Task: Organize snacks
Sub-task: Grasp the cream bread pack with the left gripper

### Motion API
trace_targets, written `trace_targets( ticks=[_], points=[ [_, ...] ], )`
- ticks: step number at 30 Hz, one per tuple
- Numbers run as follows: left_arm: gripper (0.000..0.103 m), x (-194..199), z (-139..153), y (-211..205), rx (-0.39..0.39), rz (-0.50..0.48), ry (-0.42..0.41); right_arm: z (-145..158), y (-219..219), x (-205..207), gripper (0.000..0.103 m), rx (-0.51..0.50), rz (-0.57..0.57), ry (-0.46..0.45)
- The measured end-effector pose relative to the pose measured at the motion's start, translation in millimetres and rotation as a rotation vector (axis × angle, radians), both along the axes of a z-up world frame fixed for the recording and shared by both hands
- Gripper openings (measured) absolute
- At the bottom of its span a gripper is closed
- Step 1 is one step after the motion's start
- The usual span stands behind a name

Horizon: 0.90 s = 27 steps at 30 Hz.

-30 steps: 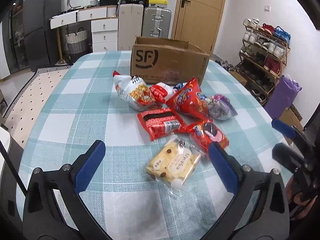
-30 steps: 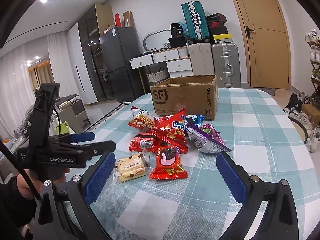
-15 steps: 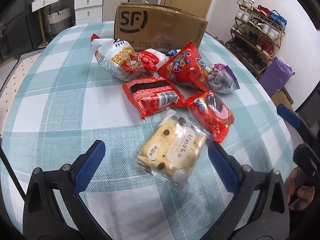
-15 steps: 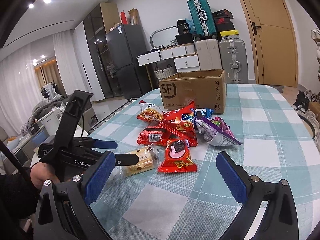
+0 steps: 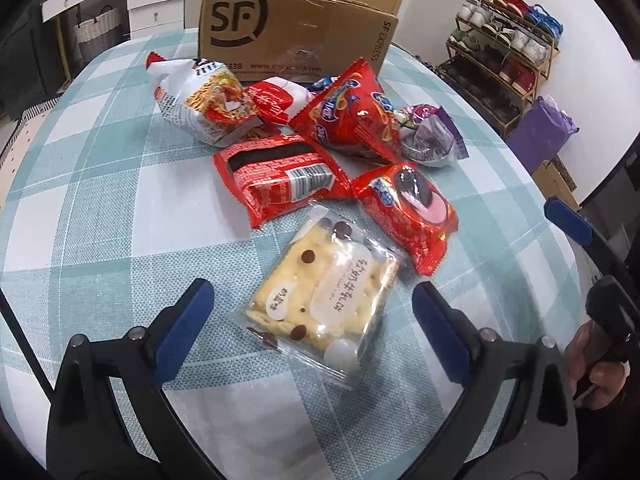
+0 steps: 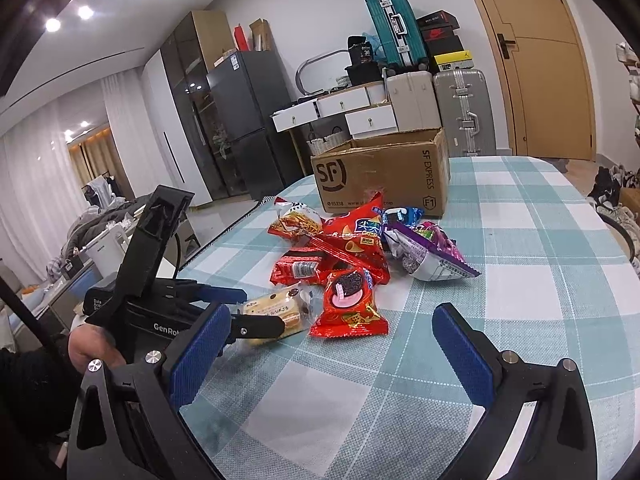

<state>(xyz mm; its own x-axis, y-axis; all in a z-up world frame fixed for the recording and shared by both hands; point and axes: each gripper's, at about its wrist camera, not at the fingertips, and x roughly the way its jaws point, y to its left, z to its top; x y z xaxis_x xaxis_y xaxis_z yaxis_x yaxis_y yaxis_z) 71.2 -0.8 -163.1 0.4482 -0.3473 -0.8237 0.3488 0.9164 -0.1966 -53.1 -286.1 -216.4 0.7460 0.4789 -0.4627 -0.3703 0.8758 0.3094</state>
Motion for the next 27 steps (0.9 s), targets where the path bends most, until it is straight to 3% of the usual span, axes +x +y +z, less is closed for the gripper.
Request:
trace_targets(
  ticks=[5, 10, 14, 15, 27],
  points=[
    [0.086, -10, 2, -8, 0.043, -0.038, -0.025, 0, 0, -2, 0.103, -0.003, 0.001, -0.001],
    [0.072, -18, -1, -22, 0.176, -0.059, -0.061, 2, -1, -5, 0.103, -0.014, 0.005, -0.014],
    [0.065, -20, 1, -22, 0.155, -0.077, -0.061, 2, -1, -7, 0.103, -0.018, 0.000, -0.013],
    [0.059, -20, 3, -21, 0.133, -0.081, -0.061, 3, -1, -8, 0.103, -0.018, -0.001, -0.013],
    [0.059, -33, 8, 7, 0.073, -0.027, -0.039, 9, -2, -12, 0.103, -0.033, -0.012, -0.004]
  ],
)
